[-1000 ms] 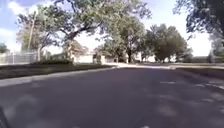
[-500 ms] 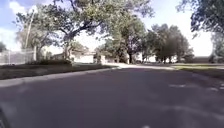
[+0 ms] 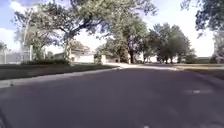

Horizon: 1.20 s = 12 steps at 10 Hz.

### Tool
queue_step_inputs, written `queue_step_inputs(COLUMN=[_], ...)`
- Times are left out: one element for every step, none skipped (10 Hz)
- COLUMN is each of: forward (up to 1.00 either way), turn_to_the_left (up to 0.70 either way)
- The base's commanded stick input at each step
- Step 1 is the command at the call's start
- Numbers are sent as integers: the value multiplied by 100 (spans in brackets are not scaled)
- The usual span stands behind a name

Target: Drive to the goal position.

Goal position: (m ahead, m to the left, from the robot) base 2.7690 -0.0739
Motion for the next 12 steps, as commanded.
queue_step_inputs(forward=[100,100,100,100,100,100,100,100,100,100,100,100], turn_to_the_left=[0,0,0,0,0,0,0,0,0,0,-25,-31])
